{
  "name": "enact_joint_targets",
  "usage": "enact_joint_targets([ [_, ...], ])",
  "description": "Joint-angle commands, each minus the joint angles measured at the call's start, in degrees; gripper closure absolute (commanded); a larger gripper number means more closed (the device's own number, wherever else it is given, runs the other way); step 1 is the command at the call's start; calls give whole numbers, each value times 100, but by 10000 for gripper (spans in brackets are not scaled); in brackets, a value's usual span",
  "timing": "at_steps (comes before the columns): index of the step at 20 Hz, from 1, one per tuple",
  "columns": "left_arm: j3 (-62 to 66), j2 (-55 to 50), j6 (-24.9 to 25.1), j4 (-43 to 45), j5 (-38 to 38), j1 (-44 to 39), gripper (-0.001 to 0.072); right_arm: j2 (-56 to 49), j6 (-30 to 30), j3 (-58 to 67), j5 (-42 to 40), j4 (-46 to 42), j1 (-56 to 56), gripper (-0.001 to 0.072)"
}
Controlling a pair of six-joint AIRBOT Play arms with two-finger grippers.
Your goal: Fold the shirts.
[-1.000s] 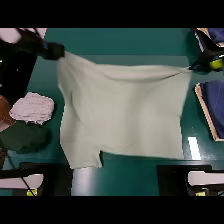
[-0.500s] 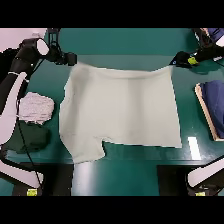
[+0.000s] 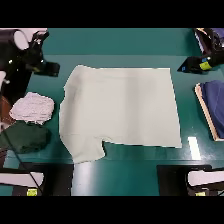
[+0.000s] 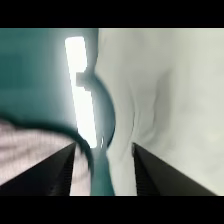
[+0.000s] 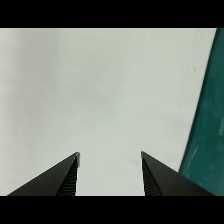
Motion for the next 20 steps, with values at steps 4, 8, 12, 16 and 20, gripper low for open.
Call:
enact_joint_targets([
  [4, -3327, 2098, -507, -208, -260, 105, 282, 1318, -535, -1891, -181, 518, -111, 275],
  [8, -5101, 2896, -787, -1150, 509, 105, 281, 1779, -549, -2627, -376, 511, -107, 275],
  [12, -5864, 2979, -1001, -1377, 885, 105, 264, 2028, -551, -2938, -380, 507, -107, 275],
  [16, -6144, 2979, -1137, -1456, 1213, 105, 264, 2103, -551, -3014, -374, 507, -107, 275],
  [20, -6446, 2979, -1130, -1862, 1679, 105, 266, 2103, -549, -3012, -328, 509, -107, 275],
])
